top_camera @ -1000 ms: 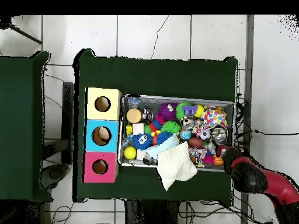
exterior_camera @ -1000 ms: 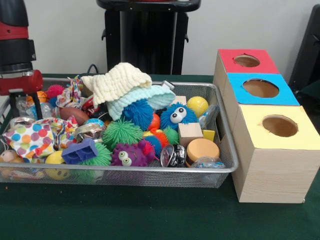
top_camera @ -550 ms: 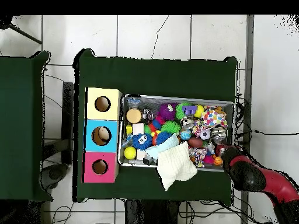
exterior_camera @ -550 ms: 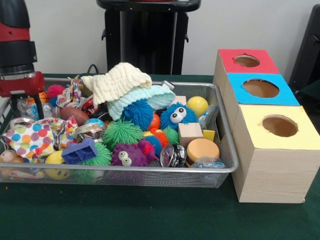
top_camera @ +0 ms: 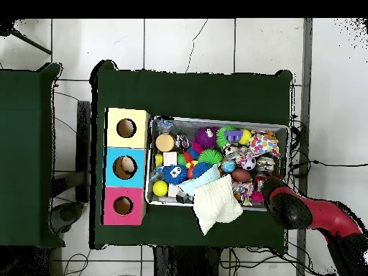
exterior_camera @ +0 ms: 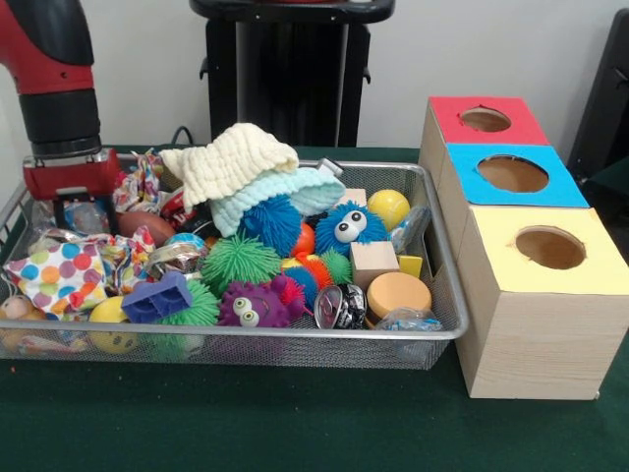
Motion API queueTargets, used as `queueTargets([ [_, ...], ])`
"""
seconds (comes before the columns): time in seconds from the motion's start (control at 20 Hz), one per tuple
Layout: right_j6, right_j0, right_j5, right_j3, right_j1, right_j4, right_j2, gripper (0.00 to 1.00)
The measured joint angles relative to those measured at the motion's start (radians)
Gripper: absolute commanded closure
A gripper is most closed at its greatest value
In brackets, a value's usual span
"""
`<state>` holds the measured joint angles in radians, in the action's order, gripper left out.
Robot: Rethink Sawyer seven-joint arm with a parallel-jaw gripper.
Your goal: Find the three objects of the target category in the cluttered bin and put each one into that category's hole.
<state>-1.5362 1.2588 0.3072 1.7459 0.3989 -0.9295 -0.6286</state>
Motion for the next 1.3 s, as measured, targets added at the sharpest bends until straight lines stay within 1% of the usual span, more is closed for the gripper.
queueTargets([
  [0.25, 0.0, -0.047, -0.005, 0.0, 0.024, -0.003, 0.046, 0.0],
  [0.8, 0.0, -0.063, -0.028, 0.004, 0.049, 0.002, 0.082, 0.0],
  [1.1, 0.0, -0.079, -0.032, 0.033, 0.096, 0.056, 0.106, 0.0],
  [1.15, 0.0, -0.086, -0.032, 0.039, 0.113, 0.076, 0.118, 0.0],
  [1.3, 0.0, -0.098, -0.033, 0.046, 0.134, 0.099, 0.138, 0.0],
])
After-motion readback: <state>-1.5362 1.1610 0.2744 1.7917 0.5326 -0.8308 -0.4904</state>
